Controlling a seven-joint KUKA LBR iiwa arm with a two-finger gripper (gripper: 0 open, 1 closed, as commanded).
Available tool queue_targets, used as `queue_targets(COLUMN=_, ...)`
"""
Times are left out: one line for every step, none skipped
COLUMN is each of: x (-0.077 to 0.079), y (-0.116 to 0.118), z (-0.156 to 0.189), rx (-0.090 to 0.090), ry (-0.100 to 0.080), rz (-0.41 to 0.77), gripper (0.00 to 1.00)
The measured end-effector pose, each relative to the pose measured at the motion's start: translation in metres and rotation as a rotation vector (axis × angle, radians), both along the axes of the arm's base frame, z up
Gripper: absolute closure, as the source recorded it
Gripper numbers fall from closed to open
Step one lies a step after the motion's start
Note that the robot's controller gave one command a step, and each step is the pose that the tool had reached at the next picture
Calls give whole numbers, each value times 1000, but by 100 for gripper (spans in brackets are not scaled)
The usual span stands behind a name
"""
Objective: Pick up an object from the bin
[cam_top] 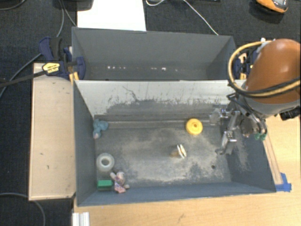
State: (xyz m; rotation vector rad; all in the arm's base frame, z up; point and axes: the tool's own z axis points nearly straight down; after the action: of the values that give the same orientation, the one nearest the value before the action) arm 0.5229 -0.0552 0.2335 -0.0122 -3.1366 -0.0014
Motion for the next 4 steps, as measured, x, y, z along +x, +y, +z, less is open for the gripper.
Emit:
queue_targets(x=1, y=0, z=5, rx=-1, ry=-9, rz=3, gripper=0)
queue_targets(x=5, y=31, z=-91, rx=0, ry=-9, rz=-125, gripper=0)
queue_targets(x=4, y=46, z=-93, rx=0, ry=-10, rz=-122, gripper=0)
queue_targets(x=-4, y=57, z=-131, rx=0, ry=-9, rz=-173, gripper=0)
